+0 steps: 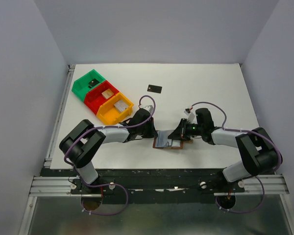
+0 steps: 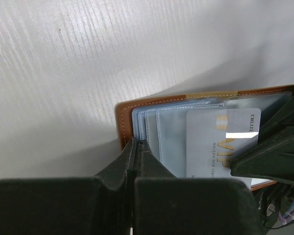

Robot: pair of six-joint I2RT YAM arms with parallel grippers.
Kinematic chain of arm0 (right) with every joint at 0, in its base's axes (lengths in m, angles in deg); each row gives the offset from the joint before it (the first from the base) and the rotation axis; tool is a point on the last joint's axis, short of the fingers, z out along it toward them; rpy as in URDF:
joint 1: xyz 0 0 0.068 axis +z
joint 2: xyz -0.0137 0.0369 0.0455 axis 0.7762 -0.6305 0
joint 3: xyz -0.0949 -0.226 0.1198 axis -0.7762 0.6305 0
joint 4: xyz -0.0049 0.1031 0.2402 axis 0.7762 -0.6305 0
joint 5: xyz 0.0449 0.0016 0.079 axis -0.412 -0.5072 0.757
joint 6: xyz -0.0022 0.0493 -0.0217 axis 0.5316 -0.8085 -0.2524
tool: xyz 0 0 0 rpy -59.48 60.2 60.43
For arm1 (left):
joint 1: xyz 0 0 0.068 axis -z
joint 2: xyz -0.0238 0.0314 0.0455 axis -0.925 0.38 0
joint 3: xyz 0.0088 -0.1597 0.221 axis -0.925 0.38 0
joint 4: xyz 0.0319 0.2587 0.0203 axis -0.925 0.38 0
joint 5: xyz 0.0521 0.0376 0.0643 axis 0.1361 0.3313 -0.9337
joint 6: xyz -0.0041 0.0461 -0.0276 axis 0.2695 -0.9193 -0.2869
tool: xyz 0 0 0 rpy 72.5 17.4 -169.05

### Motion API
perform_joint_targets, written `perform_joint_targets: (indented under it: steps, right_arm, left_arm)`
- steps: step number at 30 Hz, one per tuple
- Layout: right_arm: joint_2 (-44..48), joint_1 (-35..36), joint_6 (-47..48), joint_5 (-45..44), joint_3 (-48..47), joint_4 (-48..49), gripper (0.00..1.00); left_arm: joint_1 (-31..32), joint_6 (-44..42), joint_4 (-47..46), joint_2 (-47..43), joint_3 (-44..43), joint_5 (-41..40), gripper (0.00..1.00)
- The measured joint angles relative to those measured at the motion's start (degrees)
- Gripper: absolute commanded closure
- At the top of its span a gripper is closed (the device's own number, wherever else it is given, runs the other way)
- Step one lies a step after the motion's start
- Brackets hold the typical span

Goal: Take the credit cards out of the card holder
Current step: Remove the credit card from the card holder.

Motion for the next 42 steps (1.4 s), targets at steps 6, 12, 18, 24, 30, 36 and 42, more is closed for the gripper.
perform_joint_targets:
  steps: [6,12,18,24,30,36,42]
  right_arm:
    - [0.0,-0.3,0.5,0.0,0.0,-0.3,0.88]
    - [1.3,-0.8,1.5,-1.4,-0.1,-3.8,0.94]
    - [3.3,-1.2,3.0,-3.7,-1.2,-8.9,1.00]
    - [5.9,-1.4,5.6,-6.6,-3.6,-16.6,1.00]
    - [9.4,-1.9,8.5,-9.9,-5.6,-23.4,1.00]
    - [13.4,-2.2,11.4,-13.1,-6.8,-29.7,1.00]
    - [20.1,-2.2,14.5,-15.6,-9.6,-35.8,1.00]
  left_arm:
    - [0.0,0.0,0.0,0.0,0.0,0.0,1.00]
    - [0.0,0.2,0.0,0.0,0.0,-0.1,1.00]
    - [0.0,0.5,0.0,0.0,0.0,-0.3,1.00]
    - [0.0,0.7,0.2,-0.1,0.0,-0.6,1.00]
    - [0.0,0.7,1.1,-0.6,0.1,-1.1,1.00]
    - [0.1,0.4,3.1,-1.8,0.1,-2.8,0.98]
    - [0.1,-1.4,6.4,-4.0,-0.1,-4.1,0.53]
